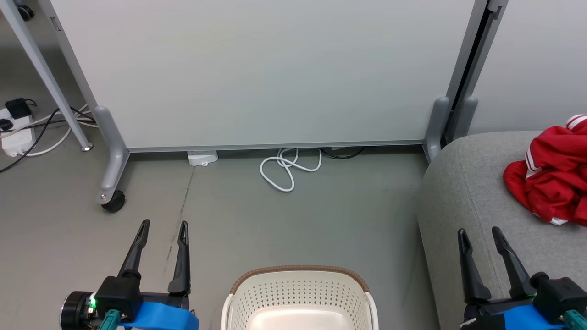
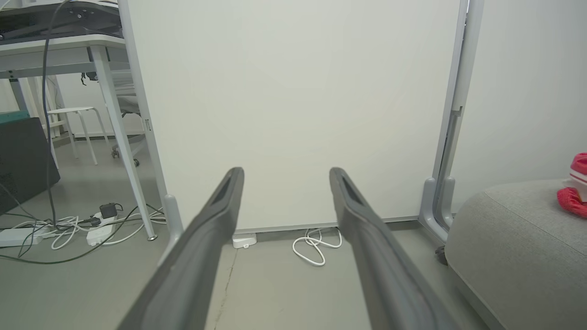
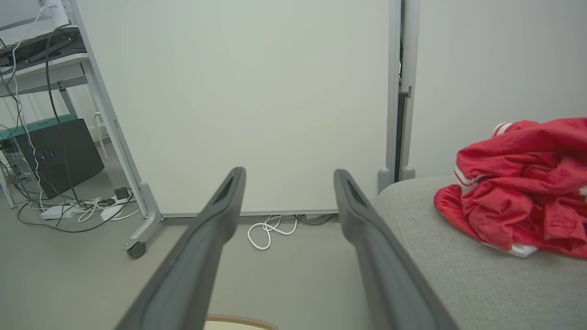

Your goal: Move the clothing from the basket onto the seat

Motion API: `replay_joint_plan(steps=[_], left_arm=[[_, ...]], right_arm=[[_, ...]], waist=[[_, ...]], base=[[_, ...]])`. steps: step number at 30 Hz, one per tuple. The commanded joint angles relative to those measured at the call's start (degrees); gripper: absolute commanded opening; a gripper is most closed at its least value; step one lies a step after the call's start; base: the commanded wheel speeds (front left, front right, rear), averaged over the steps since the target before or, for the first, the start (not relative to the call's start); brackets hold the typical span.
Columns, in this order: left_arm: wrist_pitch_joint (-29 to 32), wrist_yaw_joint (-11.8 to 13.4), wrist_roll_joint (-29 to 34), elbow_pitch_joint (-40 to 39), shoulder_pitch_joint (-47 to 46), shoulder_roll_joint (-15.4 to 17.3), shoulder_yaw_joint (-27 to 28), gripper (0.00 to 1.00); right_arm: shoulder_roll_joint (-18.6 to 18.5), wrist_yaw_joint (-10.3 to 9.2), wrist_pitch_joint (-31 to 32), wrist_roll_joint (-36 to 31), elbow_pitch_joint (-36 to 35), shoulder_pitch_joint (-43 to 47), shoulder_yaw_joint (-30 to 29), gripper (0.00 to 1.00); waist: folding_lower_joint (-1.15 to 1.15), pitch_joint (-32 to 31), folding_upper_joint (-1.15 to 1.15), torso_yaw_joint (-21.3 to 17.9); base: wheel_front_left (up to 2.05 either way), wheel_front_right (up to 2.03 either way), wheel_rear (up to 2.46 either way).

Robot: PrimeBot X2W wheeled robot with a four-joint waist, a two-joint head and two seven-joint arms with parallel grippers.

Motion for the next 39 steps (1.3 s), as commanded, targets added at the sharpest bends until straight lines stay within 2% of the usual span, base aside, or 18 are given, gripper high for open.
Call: replay_joint_plan(steps=[1, 16, 17, 23, 39], left_arm=[[-0.15, -0.24, 0.48, -0.19, 0.47, -0.19, 0.52, 1.0], [-0.15, -2.0, 2.14, 0.87, 0.81, -1.54, 2.1, 1.0], [0.01, -1.93, 1.92, 0.85, 0.35, -1.45, 1.83, 0.0], [0.37, -2.0, 1.82, 3.52, 1.96, -1.69, 1.63, 0.0], [4.93, -2.85, -16.06, 3.64, 0.04, -2.44, 4.49, 0.0]], right_arm=[[0.26, 0.01, -0.19, -0.47, -0.49, 0.87, 0.09, 1.0], [0.96, 0.01, -0.19, -0.36, -0.42, 0.63, 0.14, 1.0], [0.78, 0.0, 0.0, -0.47, -0.24, 0.49, 0.14, 0.0], [0.9, 0.0, 0.36, -0.48, 2.55, 1.21, 0.2, 0.0], [0.93, 0.0, 4.9, 16.61, 3.31, -1.02, -0.93, 0.0]], waist=[[0.0, -0.09, -0.01, -0.07], [0.0, -0.3, -0.01, -0.26], [0.01, -0.32, -0.01, -0.26], [0.01, -0.32, -0.01, -0.27], [0.01, 0.09, -0.01, -1.18]], base=[[0.0, 0.0, 0.0], [0.0, 0.0, 0.0], [0.0, 0.0, 0.0], [0.0, 0.0, 0.0], [0.0, 0.0, 0.0]])
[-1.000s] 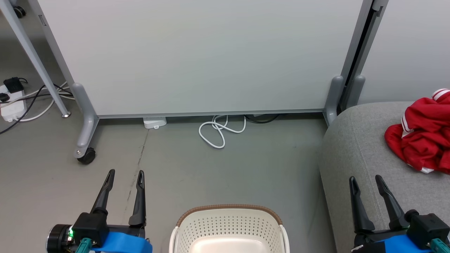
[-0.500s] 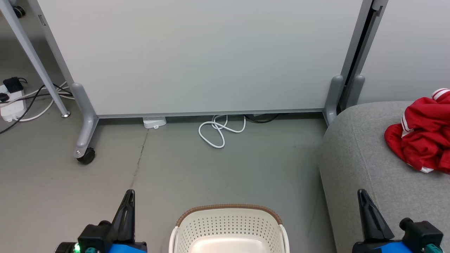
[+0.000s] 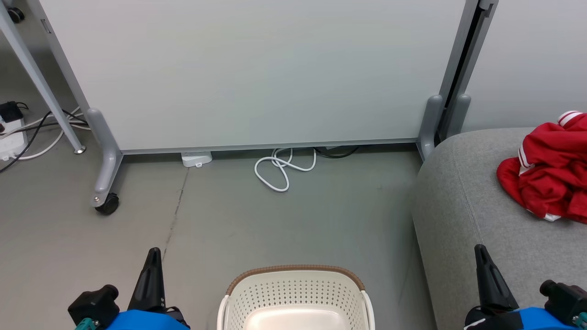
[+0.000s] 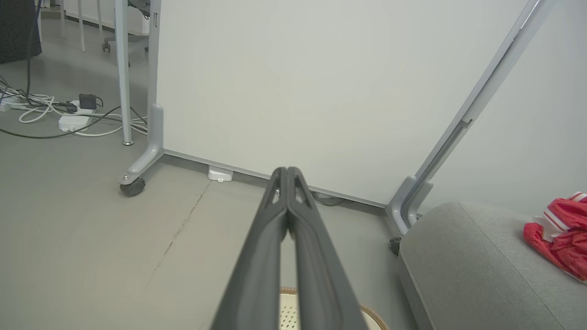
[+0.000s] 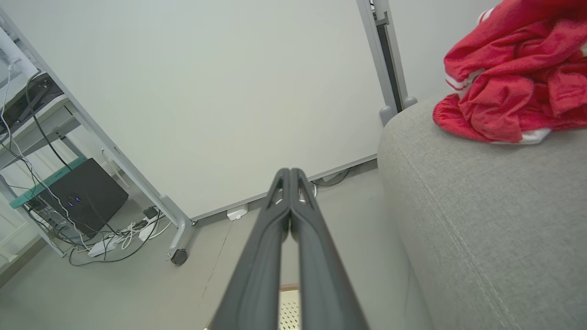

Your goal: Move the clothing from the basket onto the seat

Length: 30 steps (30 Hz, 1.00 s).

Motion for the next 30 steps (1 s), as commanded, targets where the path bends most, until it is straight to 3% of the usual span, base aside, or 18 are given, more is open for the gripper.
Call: replay_joint_plan(steps=[1, 30], left_arm=[[0.28, -0.35, -1.79, -0.93, -2.26, 0.18, 0.72, 0.0], [6.47, -1.56, -26.79, -0.94, -4.66, -0.92, 4.51, 0.0]], right_arm=[[-0.12, 0.0, 0.39, 1.76, -0.68, -1.82, -0.34, 0.0], [-0.08, 0.0, 6.58, 25.63, 0.35, -4.83, -1.71, 0.0]], waist=[[0.0, 0.02, 0.0, -0.04], [-0.01, 0.75, 0.0, -1.69]], base=[[0.0, 0.0, 0.0], [0.0, 0.0, 0.0]])
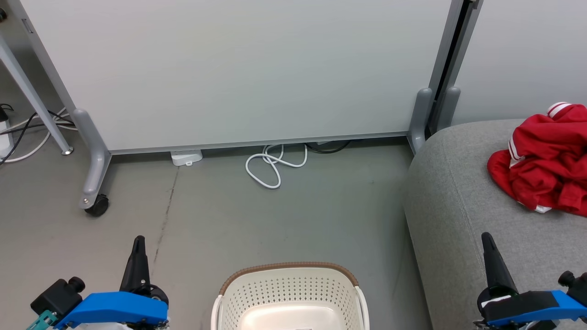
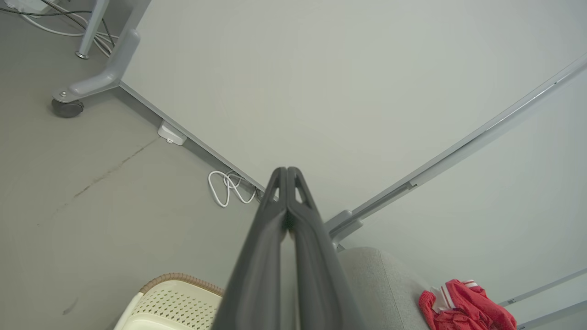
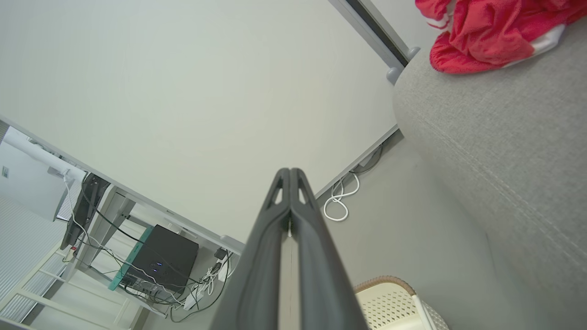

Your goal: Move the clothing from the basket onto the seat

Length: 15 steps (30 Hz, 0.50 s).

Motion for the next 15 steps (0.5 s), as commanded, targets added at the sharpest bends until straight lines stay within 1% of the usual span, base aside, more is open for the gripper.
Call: replay_joint_plan(steps=[1, 15], left_arm=[[0.42, -0.27, -1.56, -0.76, -1.59, -0.06, 0.67, 0.0], [2.84, -0.73, -11.14, -0.74, -2.51, -0.43, 2.15, 0.0]], right_arm=[[-0.11, 0.02, 0.42, 1.52, -0.42, -1.63, -0.21, 0.0], [-0.09, 0.02, 2.85, 10.68, -0.01, -2.72, -0.78, 0.0]], waist=[[-0.01, 0.02, 0.0, -0.05], [-0.01, 0.37, 0.0, -0.85]], base=[[0.0, 0.0, 0.0], [0.0, 0.0, 0.0]])
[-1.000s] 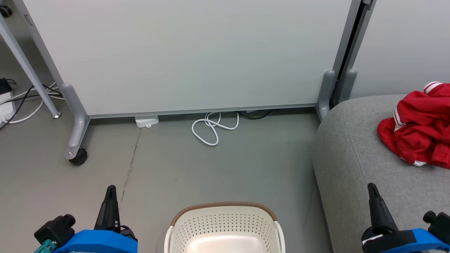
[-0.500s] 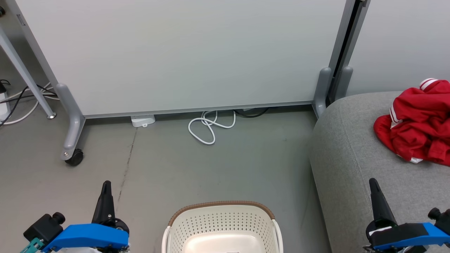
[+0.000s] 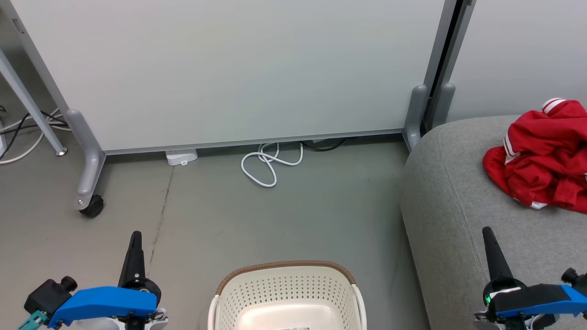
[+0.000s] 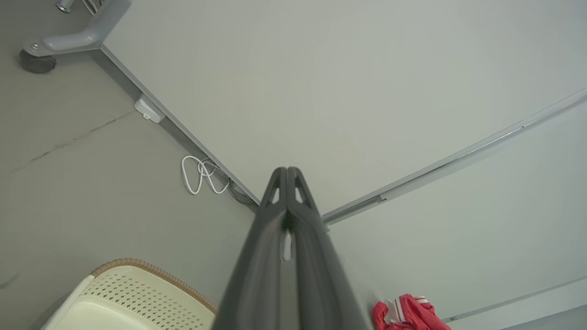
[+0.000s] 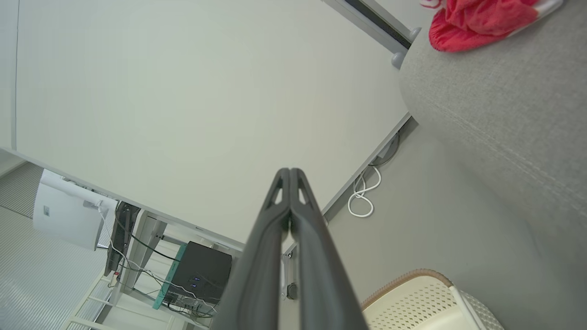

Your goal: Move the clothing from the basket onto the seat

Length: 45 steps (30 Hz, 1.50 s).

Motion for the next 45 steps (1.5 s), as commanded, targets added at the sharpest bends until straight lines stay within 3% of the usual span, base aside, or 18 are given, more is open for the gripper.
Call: replay_joint_plan(steps=[1, 45], left_arm=[[0.4, -0.26, -1.56, -0.65, -1.45, 0.07, 0.65, 0.0], [6.08, -1.38, -24.2, -0.54, -3.59, -0.95, 4.12, 0.0]], right_arm=[[-0.1, 0.02, 0.44, 1.52, -0.36, -1.29, -0.25, 0.0], [-0.04, 0.03, 6.12, 23.16, 0.72, -4.04, -1.53, 0.0]], waist=[[0.0, 0.03, 0.0, -0.06], [-0.01, 1.12, 0.0, -2.52]], base=[[0.0, 0.0, 0.0], [0.0, 0.0, 0.0]])
